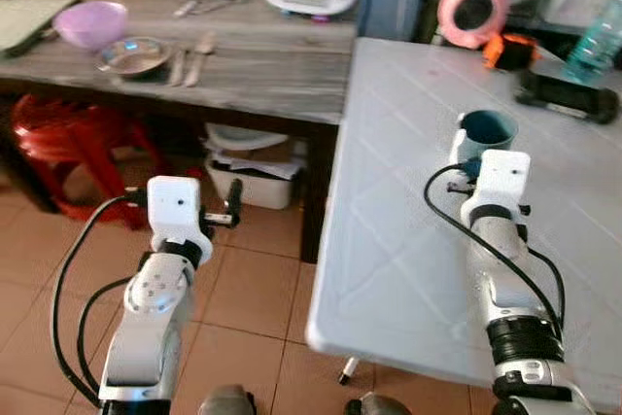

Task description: Setting the table

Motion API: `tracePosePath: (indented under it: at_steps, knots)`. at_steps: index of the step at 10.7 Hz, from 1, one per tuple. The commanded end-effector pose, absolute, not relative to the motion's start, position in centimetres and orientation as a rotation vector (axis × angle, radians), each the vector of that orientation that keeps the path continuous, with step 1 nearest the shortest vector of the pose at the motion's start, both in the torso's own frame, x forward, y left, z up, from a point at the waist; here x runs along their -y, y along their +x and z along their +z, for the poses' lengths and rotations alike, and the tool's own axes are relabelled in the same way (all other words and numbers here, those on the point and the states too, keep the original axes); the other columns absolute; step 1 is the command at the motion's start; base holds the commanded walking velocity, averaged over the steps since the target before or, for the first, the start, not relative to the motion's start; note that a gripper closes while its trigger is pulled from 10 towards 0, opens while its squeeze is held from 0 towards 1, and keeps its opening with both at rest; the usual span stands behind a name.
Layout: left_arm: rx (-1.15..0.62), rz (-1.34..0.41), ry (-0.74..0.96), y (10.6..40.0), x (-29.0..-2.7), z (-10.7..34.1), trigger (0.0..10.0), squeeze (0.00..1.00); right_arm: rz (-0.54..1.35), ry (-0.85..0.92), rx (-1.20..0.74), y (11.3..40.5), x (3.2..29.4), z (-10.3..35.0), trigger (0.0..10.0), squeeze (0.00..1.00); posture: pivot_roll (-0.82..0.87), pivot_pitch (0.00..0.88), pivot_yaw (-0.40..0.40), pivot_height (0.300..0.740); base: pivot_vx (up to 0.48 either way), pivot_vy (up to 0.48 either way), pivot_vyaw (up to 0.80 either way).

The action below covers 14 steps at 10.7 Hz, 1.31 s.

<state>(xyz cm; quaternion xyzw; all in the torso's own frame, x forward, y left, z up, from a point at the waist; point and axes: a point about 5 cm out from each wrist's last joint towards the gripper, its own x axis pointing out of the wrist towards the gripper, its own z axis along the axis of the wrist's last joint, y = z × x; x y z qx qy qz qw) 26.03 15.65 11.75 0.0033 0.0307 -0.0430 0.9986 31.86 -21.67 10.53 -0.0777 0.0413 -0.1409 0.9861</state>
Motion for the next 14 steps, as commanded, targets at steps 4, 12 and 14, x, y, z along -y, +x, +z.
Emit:
tracePosePath:
  at_steps: [4,12,14]
  knots:
    - [-0.047,-0.068,0.002,26.7,-15.2,11.7,10.0,0.00,-0.257,-0.172,-0.054,32.4,22.0,11.7,10.0,0.00,0.08,0.000,-0.098,0.740,0.000,0.240,0.00]
    - [-0.008,-0.080,0.049,26.5,-14.4,11.7,10.0,0.00,-0.194,-0.191,-0.020,33.1,22.1,13.0,10.0,0.00,0.07,0.000,-0.152,0.740,0.000,0.480,0.00]
    - [0.018,-0.120,0.071,26.4,-14.0,12.1,10.0,0.00,-0.202,-0.187,-0.018,32.9,22.2,12.9,10.0,0.00,0.05,0.000,-0.136,0.740,0.216,0.225,0.00]
